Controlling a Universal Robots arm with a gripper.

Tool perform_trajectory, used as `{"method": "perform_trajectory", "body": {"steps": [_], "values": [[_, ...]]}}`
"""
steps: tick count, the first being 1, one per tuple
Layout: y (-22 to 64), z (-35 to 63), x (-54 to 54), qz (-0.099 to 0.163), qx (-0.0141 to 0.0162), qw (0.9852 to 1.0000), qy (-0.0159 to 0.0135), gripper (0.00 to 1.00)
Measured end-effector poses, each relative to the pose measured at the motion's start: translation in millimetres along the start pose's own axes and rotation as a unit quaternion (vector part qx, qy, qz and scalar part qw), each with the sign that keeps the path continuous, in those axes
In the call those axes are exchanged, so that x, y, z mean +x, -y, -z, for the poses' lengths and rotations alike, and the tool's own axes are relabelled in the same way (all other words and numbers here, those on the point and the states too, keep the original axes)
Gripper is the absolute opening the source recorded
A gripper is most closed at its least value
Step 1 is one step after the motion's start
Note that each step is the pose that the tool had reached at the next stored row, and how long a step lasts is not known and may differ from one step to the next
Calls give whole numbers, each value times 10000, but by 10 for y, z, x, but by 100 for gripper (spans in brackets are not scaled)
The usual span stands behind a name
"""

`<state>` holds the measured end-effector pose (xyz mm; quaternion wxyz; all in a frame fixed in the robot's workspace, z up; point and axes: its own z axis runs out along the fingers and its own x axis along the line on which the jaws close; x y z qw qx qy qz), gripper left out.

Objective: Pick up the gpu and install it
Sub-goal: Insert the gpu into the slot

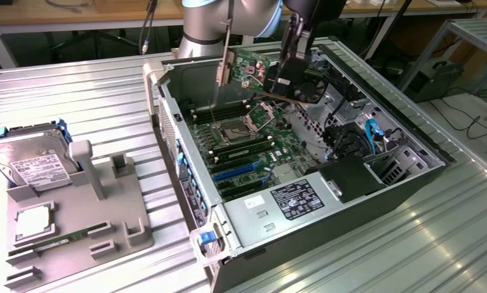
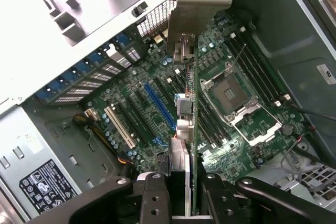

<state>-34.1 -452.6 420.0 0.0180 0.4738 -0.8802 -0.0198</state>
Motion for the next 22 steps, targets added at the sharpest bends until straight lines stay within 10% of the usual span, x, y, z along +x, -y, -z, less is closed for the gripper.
{"method": "perform_trajectory", "body": {"steps": [14,22], "values": [[1,-1,3,758,10,9971,-39,28],[2,-5,7,1238,15,9923,-63,28]]}}
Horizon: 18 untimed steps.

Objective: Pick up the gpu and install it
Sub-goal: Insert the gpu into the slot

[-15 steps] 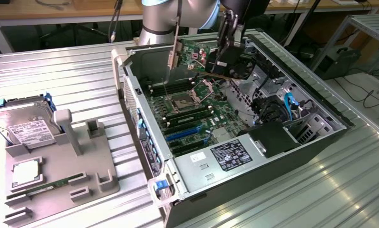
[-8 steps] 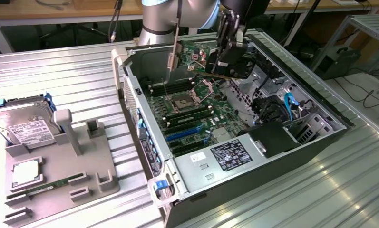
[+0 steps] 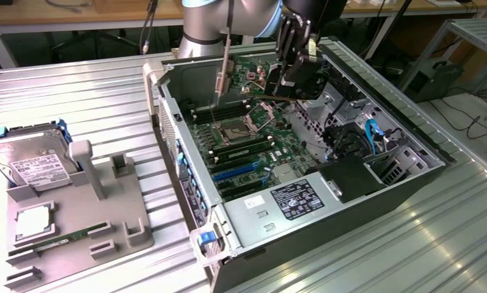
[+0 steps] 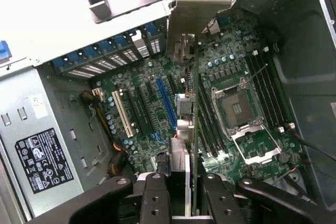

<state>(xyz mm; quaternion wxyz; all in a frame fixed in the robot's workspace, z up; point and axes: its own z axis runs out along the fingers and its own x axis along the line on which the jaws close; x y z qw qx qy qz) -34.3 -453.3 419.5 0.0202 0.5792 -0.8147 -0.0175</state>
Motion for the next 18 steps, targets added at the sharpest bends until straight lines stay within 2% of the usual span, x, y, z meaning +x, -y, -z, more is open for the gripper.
{"method": "perform_trajectory", "body": {"steps": [5,11,17,18], "values": [[-1,-1,1,307,4,9995,-16,28],[-1,-3,7,626,7,9980,-32,28],[-1,-9,10,958,12,9954,-49,28],[-1,-11,11,1054,13,9944,-54,28]]}}
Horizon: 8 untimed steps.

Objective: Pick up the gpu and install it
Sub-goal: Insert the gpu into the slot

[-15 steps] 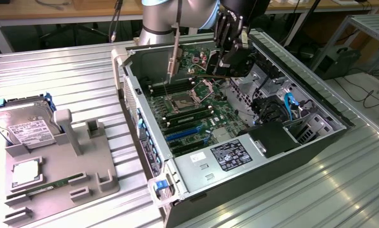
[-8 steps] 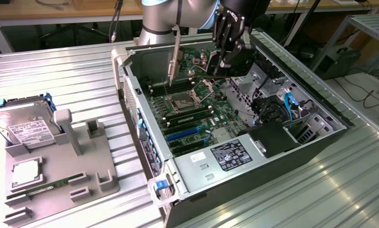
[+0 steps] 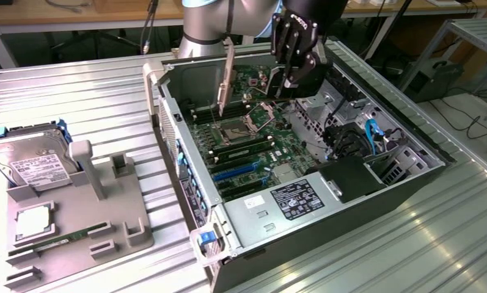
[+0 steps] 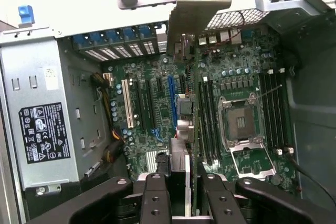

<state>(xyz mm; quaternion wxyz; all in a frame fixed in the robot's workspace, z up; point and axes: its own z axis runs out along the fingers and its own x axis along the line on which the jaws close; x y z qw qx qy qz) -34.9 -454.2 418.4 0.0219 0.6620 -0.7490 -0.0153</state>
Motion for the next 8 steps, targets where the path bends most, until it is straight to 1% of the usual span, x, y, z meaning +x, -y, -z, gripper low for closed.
{"method": "perform_trajectory", "body": {"steps": [2,5,8], "values": [[0,-2,0,184,2,9998,-10,28],[0,-6,1,333,4,9994,-17,28],[1,-29,1,385,8,9993,-20,28]]}}
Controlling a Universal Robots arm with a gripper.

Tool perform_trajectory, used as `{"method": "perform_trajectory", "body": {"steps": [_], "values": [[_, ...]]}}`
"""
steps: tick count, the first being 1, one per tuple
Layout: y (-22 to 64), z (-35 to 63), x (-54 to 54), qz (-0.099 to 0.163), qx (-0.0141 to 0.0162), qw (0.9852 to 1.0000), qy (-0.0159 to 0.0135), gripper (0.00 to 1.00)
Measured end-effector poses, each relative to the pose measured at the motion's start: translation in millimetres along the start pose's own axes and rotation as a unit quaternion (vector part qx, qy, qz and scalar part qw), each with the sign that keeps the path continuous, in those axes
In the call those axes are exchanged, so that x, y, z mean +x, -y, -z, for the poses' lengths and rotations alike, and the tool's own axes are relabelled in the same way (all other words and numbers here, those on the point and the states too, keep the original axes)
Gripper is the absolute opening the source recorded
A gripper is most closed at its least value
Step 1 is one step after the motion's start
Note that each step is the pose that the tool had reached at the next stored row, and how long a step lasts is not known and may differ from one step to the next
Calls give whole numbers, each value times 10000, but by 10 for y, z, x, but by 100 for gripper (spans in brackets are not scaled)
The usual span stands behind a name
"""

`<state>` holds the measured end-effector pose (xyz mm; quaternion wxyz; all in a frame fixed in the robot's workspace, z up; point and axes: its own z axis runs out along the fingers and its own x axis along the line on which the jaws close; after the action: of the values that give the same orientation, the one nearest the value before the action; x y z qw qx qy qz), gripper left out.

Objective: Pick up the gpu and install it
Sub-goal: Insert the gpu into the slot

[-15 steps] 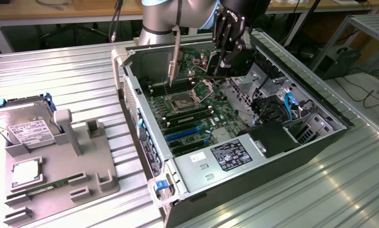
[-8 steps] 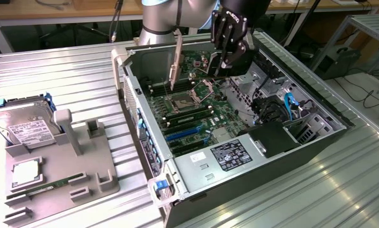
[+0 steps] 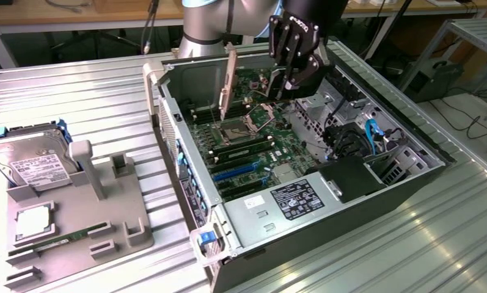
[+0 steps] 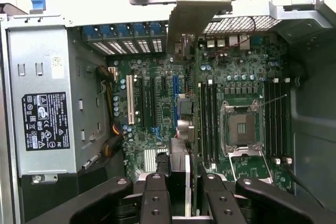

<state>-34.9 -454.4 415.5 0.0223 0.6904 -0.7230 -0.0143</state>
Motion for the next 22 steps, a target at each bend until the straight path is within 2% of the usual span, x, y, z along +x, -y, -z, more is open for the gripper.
{"method": "perform_trajectory", "body": {"steps": [5,7,14,18,22], "values": [[3,-87,-1,3,2,10000,-1,28],[4,-109,-1,15,11,10000,-1,28],[3,-150,5,177,113,9998,-4,28],[1,-183,24,279,132,9995,-7,28],[-6,-244,48,347,133,9993,9,28]]}}
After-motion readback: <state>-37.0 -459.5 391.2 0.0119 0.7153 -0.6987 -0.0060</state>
